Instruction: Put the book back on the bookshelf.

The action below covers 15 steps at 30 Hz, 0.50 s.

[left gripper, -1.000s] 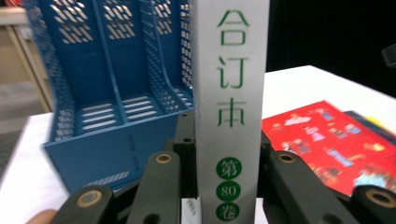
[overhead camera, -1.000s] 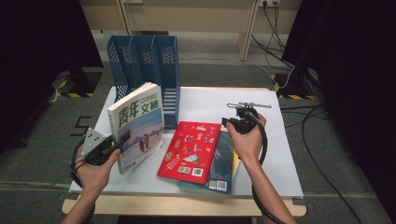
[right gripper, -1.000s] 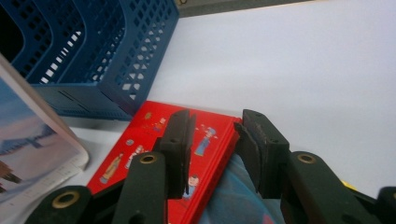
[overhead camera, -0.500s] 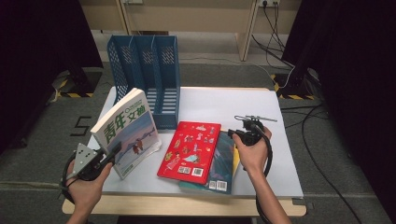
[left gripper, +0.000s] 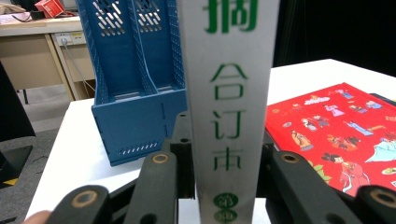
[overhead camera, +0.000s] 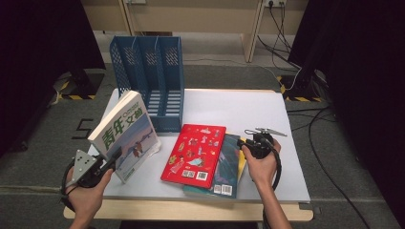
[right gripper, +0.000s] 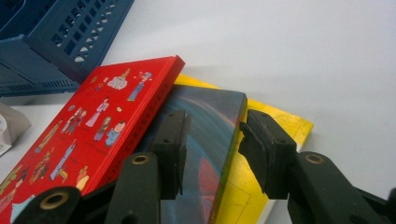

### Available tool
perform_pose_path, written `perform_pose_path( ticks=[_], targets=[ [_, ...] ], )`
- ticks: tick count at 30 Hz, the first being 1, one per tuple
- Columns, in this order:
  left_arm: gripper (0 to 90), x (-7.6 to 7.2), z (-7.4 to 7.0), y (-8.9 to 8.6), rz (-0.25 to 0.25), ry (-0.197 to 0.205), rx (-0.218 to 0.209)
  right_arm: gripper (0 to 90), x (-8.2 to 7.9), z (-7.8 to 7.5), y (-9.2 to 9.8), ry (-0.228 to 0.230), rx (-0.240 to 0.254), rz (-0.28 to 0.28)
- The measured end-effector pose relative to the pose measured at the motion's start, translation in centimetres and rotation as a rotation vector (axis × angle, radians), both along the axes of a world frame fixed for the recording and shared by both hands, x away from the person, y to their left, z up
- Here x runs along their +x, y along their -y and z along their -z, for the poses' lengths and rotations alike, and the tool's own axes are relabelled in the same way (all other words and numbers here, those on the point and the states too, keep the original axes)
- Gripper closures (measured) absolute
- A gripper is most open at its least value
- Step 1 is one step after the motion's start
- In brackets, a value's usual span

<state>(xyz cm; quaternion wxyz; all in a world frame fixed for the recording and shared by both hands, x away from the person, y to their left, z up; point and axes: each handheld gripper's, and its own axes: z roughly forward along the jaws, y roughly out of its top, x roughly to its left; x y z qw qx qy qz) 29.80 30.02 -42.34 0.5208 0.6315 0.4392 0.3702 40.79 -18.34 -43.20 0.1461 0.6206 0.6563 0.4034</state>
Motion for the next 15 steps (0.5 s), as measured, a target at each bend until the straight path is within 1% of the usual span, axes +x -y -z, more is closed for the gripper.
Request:
perform_pose_path(
  ticks=[2,3,4,5,6,7,8,9,11,12,15],
  targets=[
    [68.4,0.2,-0.3,0.0,0.002,0.020,-0.002,58.9,-0.1,0.2,0.1,0.002,0.010,0.007],
    [66.9,0.3,-0.6,0.1,0.005,0.031,-0.004,58.8,-0.2,0.3,0.2,0.004,0.009,0.006],
    [64.2,0.5,-0.8,0.1,0.007,0.044,-0.008,58.7,-0.3,0.3,0.2,0.000,0.018,0.010],
    [61.6,0.5,-0.8,0.1,0.007,0.044,-0.008,58.6,-0.3,0.4,0.3,0.003,0.024,0.013],
    [60.1,0.7,-1.0,0.2,0.009,0.053,-0.012,58.5,-0.4,0.4,0.4,0.010,0.022,0.014],
    [58.0,1.1,-1.4,0.4,0.010,0.074,-0.015,58.4,-0.4,0.4,0.4,0.015,0.029,0.013],
    [56.0,1.1,-1.4,0.4,0.010,0.074,-0.015,58.4,-0.4,0.4,0.4,0.015,0.029,0.013],
    [54.9,1.5,-1.8,0.6,0.011,0.085,-0.016,58.3,-0.6,0.4,0.5,0.021,0.037,0.019],
    [54.0,1.7,-2.0,0.6,0.014,0.088,-0.023,58.3,-0.6,0.4,0.6,0.023,0.042,0.021],
    [53.9,2.1,-2.1,0.6,0.017,0.086,-0.033,58.3,-0.7,0.3,0.7,0.023,0.047,0.025],
    [55.7,2.5,-2.2,0.4,0.017,0.079,-0.035,58.3,-0.8,0.5,0.9,0.028,0.048,0.020]
  ],
)
